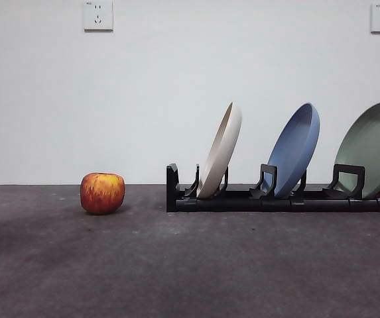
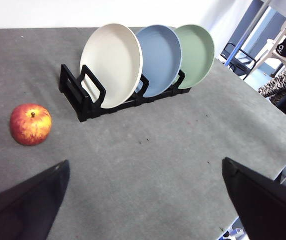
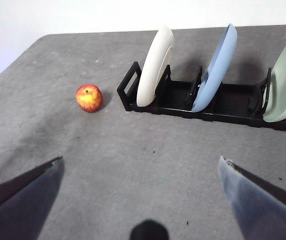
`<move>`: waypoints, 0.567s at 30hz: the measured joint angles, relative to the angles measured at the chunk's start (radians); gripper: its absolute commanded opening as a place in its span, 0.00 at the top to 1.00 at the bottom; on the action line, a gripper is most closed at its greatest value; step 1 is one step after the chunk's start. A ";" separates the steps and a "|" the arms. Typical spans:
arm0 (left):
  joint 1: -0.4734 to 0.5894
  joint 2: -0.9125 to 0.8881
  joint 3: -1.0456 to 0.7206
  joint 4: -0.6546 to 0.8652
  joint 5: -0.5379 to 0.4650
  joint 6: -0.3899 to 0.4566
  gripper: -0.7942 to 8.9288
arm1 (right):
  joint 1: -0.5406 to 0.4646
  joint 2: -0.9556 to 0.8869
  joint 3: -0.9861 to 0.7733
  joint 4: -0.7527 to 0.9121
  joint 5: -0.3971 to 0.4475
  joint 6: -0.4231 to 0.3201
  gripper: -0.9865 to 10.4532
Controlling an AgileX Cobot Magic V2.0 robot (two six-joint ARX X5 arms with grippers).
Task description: Take the yellow plate from the plate rack,put the plate on the table,take the apple from the table,put the apple in the plate
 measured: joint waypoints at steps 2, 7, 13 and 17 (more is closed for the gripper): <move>-0.014 0.011 0.000 0.003 0.000 0.000 0.27 | 0.000 0.004 0.000 -0.001 -0.014 0.000 0.38; -0.066 0.072 0.003 0.099 0.026 0.000 0.27 | 0.000 0.023 0.000 -0.002 -0.040 0.000 0.38; -0.159 0.233 0.072 0.220 0.026 0.004 0.27 | 0.000 0.053 0.000 -0.002 -0.163 0.000 0.39; -0.229 0.394 0.138 0.297 0.023 0.008 0.27 | 0.000 0.069 0.000 -0.002 -0.182 0.000 0.39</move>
